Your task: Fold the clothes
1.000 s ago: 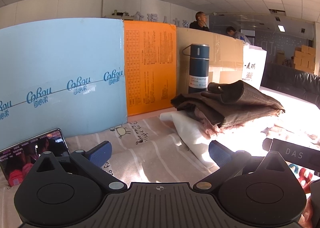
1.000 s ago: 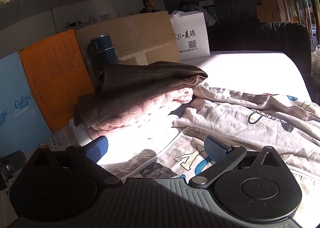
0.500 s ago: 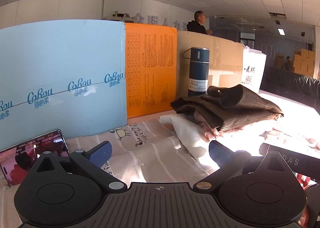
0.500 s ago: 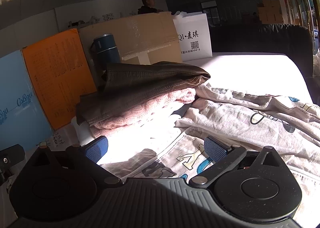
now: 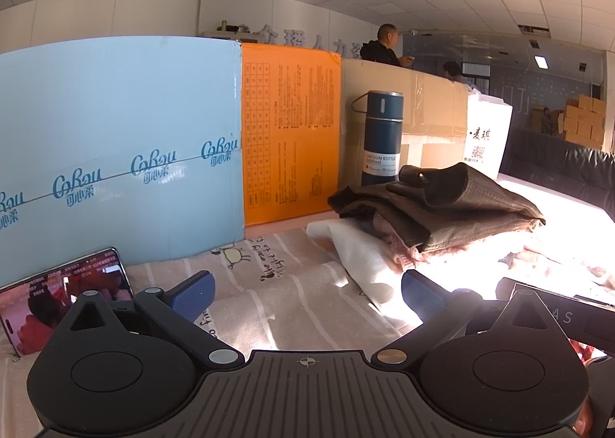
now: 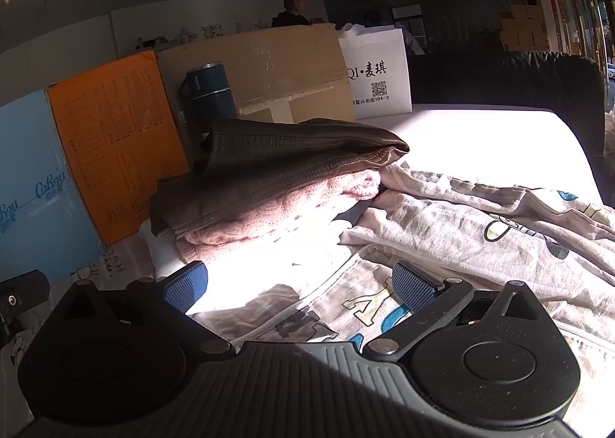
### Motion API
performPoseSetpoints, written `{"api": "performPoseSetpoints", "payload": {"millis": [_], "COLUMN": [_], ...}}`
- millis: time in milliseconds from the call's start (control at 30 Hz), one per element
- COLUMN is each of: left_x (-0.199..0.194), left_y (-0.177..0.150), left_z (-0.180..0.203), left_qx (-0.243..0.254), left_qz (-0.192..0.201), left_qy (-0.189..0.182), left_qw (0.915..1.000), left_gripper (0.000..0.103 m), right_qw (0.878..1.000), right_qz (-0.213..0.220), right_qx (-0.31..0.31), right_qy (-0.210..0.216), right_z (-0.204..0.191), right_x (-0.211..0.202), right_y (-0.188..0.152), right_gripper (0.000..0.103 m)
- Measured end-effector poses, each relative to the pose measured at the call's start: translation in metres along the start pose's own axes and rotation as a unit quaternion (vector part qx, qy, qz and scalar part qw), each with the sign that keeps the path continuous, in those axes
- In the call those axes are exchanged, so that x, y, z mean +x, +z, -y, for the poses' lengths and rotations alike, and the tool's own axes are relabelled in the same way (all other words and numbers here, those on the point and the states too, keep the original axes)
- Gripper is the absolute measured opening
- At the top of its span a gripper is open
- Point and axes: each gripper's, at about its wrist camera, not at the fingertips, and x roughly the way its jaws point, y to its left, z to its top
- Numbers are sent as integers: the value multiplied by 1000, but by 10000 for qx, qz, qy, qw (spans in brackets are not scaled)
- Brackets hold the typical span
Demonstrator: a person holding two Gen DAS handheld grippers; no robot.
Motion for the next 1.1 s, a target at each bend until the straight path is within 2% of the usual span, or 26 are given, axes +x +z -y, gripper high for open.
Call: {"api": "performPoseSetpoints", "payload": {"millis": [1100], "left_x": [0], "left_y": [0], "left_z": [-1], "left_qx": [2], "left_qz": [-10], "left_qy": [-3], "left_qw": [10000], "left_gripper": [103], "right_qw": [10000], "right_qz": [45], "right_qx": [-62], "right_qy": [-10], "right_z": [-1], "right_x": [-1], "right_y": [0], "right_gripper": [103]}}
